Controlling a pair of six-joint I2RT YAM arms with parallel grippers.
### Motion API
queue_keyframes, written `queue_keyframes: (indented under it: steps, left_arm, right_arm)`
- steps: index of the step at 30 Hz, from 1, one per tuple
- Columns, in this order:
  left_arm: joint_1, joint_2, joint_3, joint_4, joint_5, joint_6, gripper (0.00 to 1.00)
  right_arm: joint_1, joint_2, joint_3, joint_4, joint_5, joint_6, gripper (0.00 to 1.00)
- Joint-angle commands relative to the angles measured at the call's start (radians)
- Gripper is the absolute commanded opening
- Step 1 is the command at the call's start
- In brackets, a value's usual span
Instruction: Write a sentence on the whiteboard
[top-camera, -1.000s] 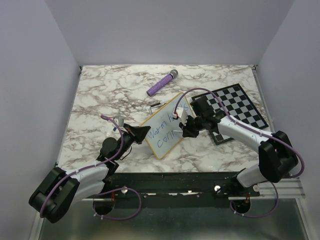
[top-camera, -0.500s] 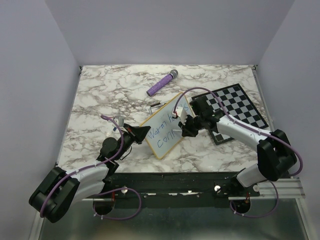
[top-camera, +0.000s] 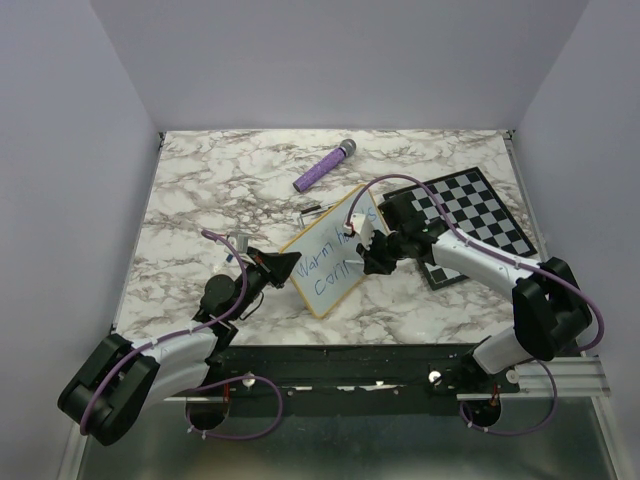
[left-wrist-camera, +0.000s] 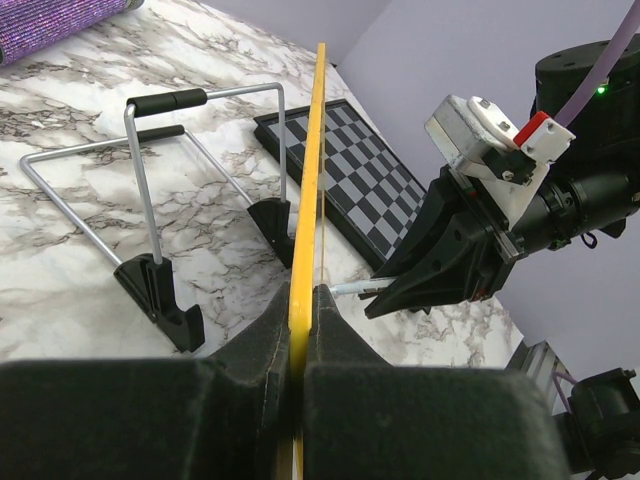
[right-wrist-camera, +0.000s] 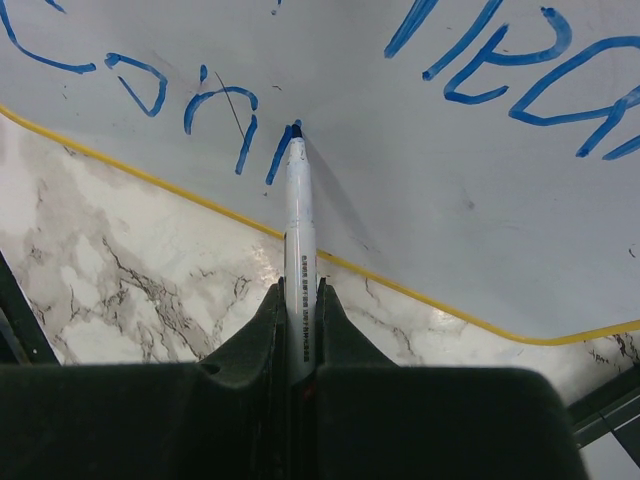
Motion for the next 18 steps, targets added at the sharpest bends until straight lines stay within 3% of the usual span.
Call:
queue_keyframes:
  steps: [1,18]
  left_arm:
    - [-0.004,0.000,0.000,0.009,0.041,0.016,0.00]
    - [-0.004,-0.020,-0.004,-0.005,0.036,0.018,0.00]
  right_arm:
    - [0.006,-0.001,0.019,0.034,0.063,0.036,0.01]
    - [-0.025,-0.011,0.013,0.050,0.108,0.060,0.01]
